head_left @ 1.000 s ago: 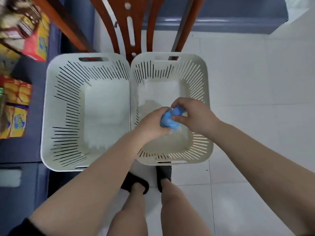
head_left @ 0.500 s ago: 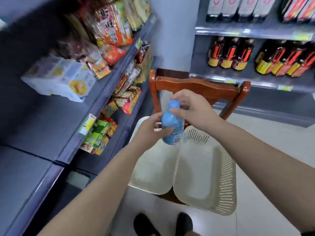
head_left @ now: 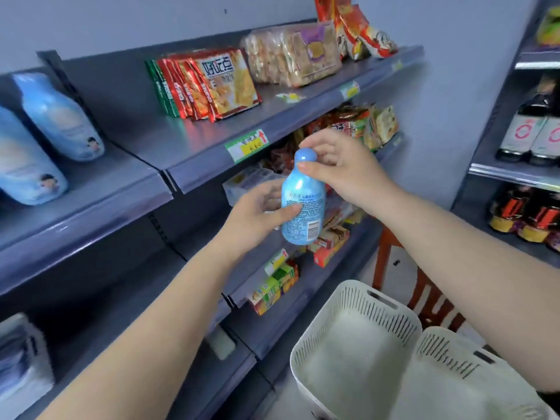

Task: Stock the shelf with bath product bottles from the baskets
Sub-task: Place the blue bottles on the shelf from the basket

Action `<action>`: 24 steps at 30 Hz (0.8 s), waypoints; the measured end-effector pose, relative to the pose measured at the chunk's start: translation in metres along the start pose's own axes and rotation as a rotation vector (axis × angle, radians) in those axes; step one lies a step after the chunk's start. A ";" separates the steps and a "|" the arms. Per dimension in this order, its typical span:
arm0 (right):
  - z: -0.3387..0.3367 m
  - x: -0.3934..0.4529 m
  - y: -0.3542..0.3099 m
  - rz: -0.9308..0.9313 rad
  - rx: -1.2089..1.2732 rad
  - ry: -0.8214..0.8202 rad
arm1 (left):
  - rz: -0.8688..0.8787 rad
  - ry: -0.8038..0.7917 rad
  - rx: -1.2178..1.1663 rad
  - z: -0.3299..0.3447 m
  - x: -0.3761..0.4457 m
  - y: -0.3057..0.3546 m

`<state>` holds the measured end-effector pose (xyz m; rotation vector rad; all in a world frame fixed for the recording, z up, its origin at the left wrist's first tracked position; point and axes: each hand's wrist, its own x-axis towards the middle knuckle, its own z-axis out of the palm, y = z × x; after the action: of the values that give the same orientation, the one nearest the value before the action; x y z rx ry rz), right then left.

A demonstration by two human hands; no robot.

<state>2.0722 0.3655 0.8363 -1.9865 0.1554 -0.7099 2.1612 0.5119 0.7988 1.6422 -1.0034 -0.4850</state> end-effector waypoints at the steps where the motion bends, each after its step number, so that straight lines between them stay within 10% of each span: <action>1: 0.007 0.007 -0.010 -0.027 0.011 -0.015 | 0.007 0.027 0.010 -0.013 -0.003 0.006; 24: 0.146 0.139 -0.144 -0.343 -0.006 -0.247 | 0.141 0.627 0.363 -0.194 -0.052 0.060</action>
<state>2.2395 0.4960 0.9646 -2.1108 -0.3385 -0.6691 2.2558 0.6647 0.9071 1.8539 -0.7426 0.3205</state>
